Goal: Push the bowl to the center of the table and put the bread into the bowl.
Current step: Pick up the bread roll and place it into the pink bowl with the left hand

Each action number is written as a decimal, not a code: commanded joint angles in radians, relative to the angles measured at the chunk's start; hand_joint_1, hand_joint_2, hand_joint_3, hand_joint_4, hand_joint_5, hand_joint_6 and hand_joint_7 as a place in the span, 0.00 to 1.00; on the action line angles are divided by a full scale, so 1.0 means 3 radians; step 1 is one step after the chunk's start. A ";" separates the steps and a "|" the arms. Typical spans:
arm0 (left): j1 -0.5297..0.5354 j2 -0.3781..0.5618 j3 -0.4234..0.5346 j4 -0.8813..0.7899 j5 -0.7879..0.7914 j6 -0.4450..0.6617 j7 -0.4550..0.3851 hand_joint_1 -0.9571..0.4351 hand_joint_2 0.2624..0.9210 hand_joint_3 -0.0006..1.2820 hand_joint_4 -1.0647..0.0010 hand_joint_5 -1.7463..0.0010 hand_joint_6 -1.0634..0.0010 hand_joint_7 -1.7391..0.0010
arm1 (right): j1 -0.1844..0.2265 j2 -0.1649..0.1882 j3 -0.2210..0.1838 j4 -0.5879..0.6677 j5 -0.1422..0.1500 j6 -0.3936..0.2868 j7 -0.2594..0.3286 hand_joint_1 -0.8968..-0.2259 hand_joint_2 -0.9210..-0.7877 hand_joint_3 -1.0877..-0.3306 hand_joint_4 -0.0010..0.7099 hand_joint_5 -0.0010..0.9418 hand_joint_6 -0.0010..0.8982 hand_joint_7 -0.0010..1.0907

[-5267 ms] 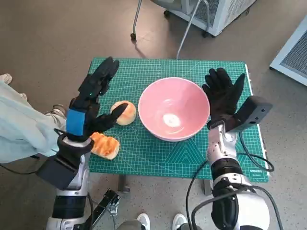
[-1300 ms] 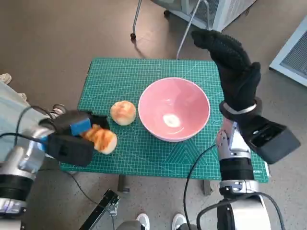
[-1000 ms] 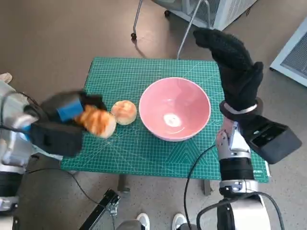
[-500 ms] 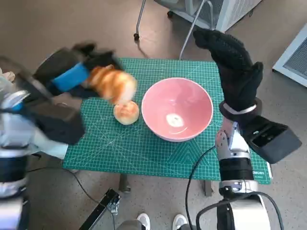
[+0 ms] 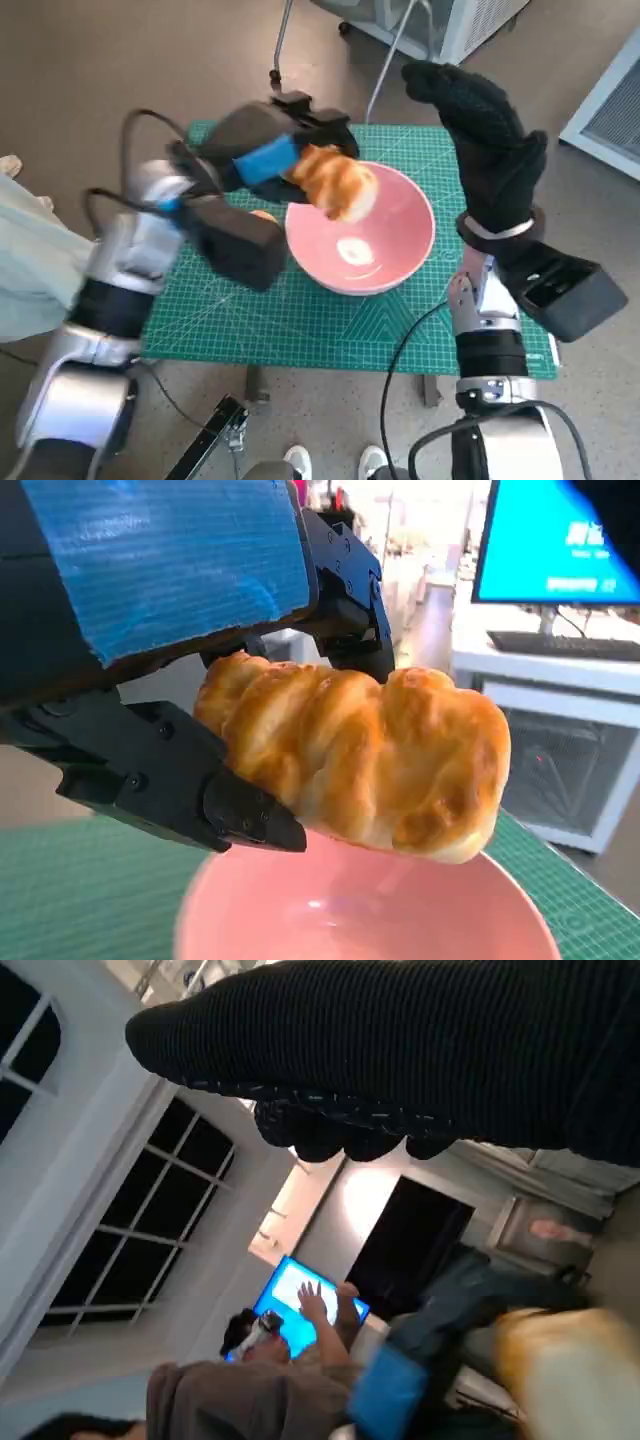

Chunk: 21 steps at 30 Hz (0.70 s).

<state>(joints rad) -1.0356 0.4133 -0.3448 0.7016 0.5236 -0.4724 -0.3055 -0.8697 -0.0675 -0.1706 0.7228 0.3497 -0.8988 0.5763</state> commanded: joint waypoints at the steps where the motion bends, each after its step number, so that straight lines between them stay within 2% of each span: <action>1: -0.0124 -0.0127 -0.0154 0.0495 0.0187 -0.0121 0.0265 0.69 1.00 0.11 0.47 0.25 0.45 0.31 | 0.0094 -0.0014 0.0000 0.0024 -0.0010 -0.0018 0.0024 0.31 0.00 0.39 0.40 0.01 0.00 0.74; 3: -0.0139 -0.0178 -0.0203 0.0659 0.0235 -0.0117 0.0323 0.69 1.00 0.12 0.48 0.24 0.47 0.30 | 0.0105 -0.0021 -0.0002 0.0010 -0.0009 -0.0024 0.0021 0.31 0.00 0.39 0.40 0.01 0.00 0.73; 5: -0.0146 -0.0219 -0.0233 0.0787 0.0242 -0.0085 0.0306 0.69 1.00 0.17 0.52 0.21 0.55 0.25 | 0.0110 -0.0028 -0.0005 0.0004 -0.0008 -0.0026 0.0018 0.31 0.00 0.39 0.40 0.01 0.00 0.73; 6: -0.0148 -0.0233 -0.0240 0.0834 0.0239 -0.0068 0.0284 0.64 1.00 0.19 0.58 0.27 0.58 0.22 | 0.0113 -0.0030 -0.0005 0.0001 -0.0009 -0.0026 0.0016 0.31 0.00 0.39 0.40 0.01 0.00 0.73; 7: -0.0143 -0.0250 -0.0249 0.0868 0.0227 -0.0001 0.0197 0.57 1.00 0.23 0.63 0.38 0.62 0.17 | 0.0117 -0.0033 -0.0005 -0.0006 -0.0012 -0.0026 0.0009 0.31 0.00 0.39 0.40 0.01 0.00 0.73; 8: -0.0142 -0.0260 -0.0256 0.0893 0.0217 0.0042 0.0136 0.59 0.94 0.22 0.72 0.54 0.74 0.32 | 0.0120 -0.0035 -0.0004 -0.0013 -0.0015 -0.0025 0.0004 0.31 0.00 0.39 0.40 0.01 0.00 0.73; 9: -0.0143 -0.0264 -0.0270 0.0904 0.0212 0.0094 0.0061 0.60 0.93 0.21 0.74 0.61 0.77 0.39 | 0.0124 -0.0037 -0.0006 -0.0018 -0.0016 -0.0025 0.0000 0.31 0.00 0.39 0.40 0.01 0.00 0.73; 10: -0.0145 -0.0266 -0.0280 0.0910 0.0208 0.0128 0.0012 0.61 0.91 0.17 0.77 0.74 0.81 0.51 | 0.0126 -0.0039 -0.0007 -0.0021 -0.0017 -0.0025 -0.0002 0.31 0.00 0.39 0.40 0.01 0.00 0.73; 11: -0.0146 -0.0260 -0.0285 0.0898 0.0202 0.0158 -0.0046 0.61 0.90 0.14 0.79 0.83 0.83 0.59 | 0.0129 -0.0041 -0.0008 -0.0028 -0.0017 -0.0023 -0.0006 0.31 0.00 0.39 0.40 0.01 0.00 0.73; 14: -0.0132 -0.0228 -0.0263 0.0815 0.0152 0.0229 -0.0198 0.59 0.89 0.08 0.83 0.94 0.86 0.70 | 0.0134 -0.0047 -0.0011 -0.0043 -0.0021 -0.0016 -0.0019 0.30 0.00 0.39 0.40 0.01 0.00 0.73; 21: -0.0039 -0.0109 -0.0130 0.0562 0.0010 0.0277 -0.0361 0.54 0.88 0.04 0.91 0.99 0.91 0.76 | 0.0141 -0.0047 -0.0014 -0.0048 -0.0049 -0.0020 -0.0055 0.30 0.00 0.40 0.40 0.01 0.00 0.73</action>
<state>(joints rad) -1.0540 0.3564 -0.4088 0.9138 0.5582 -0.3864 -0.4023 -0.8490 -0.0769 -0.1746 0.7084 0.3470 -0.9088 0.5699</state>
